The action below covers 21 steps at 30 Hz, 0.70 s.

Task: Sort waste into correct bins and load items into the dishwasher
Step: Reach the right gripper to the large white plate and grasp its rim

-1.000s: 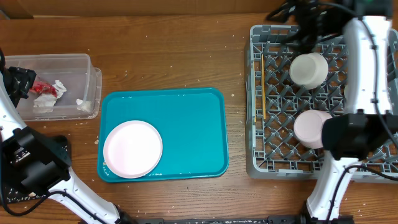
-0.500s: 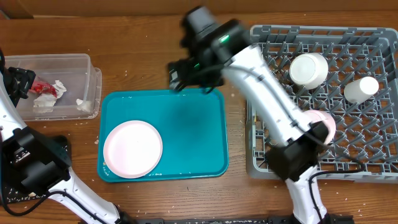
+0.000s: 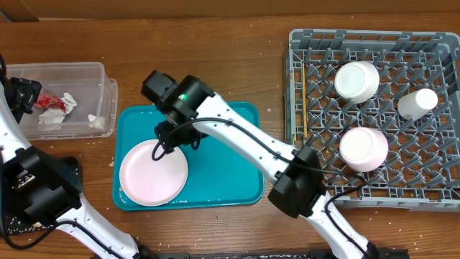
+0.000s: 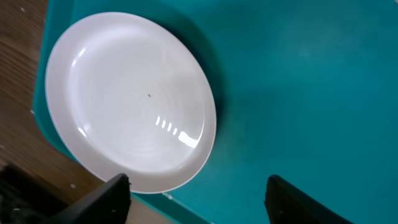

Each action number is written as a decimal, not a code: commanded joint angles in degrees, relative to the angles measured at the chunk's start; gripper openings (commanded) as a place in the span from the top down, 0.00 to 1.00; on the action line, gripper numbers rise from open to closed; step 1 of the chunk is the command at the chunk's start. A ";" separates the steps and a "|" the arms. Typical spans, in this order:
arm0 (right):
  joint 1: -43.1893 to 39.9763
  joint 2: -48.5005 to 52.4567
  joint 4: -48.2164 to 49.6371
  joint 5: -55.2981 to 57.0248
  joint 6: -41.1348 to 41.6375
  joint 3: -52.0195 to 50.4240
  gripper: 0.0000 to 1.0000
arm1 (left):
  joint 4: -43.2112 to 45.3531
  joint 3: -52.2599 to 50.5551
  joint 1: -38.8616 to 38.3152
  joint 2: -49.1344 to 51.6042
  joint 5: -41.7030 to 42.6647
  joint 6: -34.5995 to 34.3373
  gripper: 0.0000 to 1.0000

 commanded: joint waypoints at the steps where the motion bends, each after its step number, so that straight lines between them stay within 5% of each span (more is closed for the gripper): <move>1: 0.09 2.80 0.33 0.50 0.13 0.13 0.33 | 0.04 1.51 -0.46 -1.64 -1.16 1.05 0.00; 10: 0.46 8.57 0.46 -2.84 0.11 0.13 0.50 | 0.04 1.51 -0.44 -1.64 -1.16 1.05 0.00; 21: 2.47 10.38 3.17 -2.05 0.15 -1.77 0.56 | 0.04 1.51 -0.44 -1.64 -1.16 1.03 0.00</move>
